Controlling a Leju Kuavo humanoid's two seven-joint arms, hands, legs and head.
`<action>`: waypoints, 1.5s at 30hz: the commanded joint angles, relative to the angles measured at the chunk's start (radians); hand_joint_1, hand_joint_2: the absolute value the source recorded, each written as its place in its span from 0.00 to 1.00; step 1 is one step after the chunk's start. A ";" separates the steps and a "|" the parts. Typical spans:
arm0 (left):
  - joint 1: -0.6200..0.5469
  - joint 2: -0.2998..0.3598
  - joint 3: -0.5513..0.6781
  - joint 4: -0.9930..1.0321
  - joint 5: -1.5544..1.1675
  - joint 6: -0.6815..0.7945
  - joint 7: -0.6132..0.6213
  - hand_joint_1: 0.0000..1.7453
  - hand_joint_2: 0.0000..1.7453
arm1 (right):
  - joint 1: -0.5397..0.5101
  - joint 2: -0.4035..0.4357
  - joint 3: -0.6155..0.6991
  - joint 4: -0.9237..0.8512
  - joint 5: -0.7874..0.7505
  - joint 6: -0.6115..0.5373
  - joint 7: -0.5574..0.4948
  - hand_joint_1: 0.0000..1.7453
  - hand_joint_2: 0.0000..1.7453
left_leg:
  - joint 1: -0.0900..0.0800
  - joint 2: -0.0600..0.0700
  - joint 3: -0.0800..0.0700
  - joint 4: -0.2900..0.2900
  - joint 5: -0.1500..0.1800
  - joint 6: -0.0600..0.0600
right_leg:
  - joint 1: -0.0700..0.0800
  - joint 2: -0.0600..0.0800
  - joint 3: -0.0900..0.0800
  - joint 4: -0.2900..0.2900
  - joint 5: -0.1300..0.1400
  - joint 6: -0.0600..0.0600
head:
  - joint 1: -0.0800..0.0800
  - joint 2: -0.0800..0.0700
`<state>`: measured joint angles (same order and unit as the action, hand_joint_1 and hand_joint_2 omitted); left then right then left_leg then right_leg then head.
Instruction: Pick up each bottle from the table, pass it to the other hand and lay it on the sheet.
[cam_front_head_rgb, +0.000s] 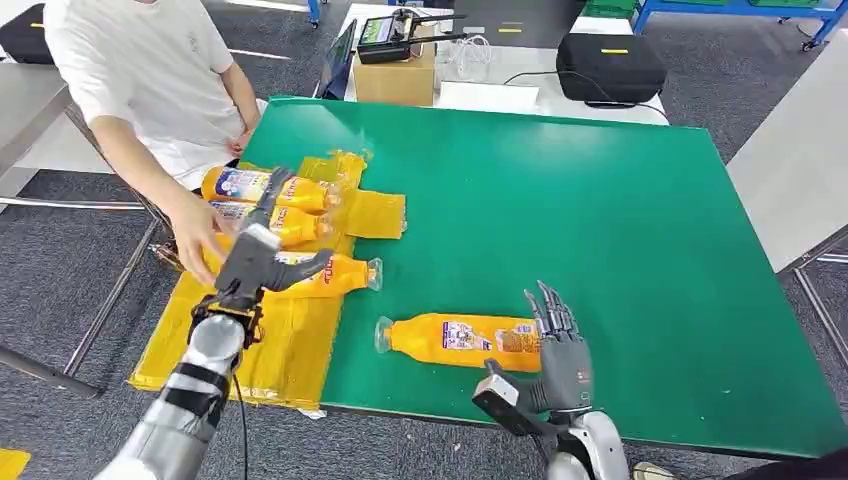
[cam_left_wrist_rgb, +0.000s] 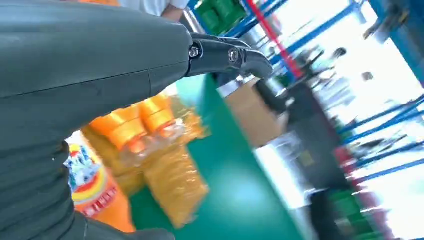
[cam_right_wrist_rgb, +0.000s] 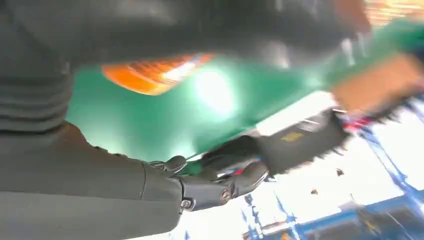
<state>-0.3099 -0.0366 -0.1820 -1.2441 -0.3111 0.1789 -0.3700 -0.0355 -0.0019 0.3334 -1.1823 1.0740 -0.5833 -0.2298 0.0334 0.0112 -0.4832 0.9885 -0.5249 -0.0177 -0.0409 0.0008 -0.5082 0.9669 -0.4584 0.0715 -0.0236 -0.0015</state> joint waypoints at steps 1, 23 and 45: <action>0.127 -0.021 0.006 -0.320 0.081 0.043 0.024 0.00 1.00 | -0.143 -0.050 -0.006 0.224 0.110 0.056 0.079 0.00 1.00 | 0.000 0.001 0.000 0.000 0.000 0.002 | 0.001 0.001 0.000 -0.001 0.000 -0.002 | 0.000 0.000; 0.084 -0.027 -0.115 -0.305 0.009 0.110 0.013 0.00 1.00 | -0.302 -0.039 0.182 0.362 0.123 0.256 0.062 0.00 1.00 | 0.001 -0.002 0.001 0.000 0.000 0.002 | 0.001 0.000 0.000 -0.001 0.000 -0.003 | 0.000 0.000; 0.077 -0.029 -0.115 -0.279 0.098 0.063 0.024 0.00 1.00 | -0.443 -0.032 0.304 0.569 0.132 0.420 0.211 0.00 1.00 | 0.001 -0.003 0.006 -0.002 0.002 0.003 | 0.002 -0.002 0.006 -0.004 0.001 -0.004 | 0.000 0.000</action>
<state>-0.2020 -0.0702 -0.2880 -1.5740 -0.2190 0.2426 -0.3513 -0.4541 -0.0400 0.5966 -0.7480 1.2085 -0.1850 -0.0313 0.0337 0.0119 -0.4768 0.9887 -0.5249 -0.0176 -0.0404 0.0015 -0.5038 0.9664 -0.4583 0.0714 -0.0236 -0.0015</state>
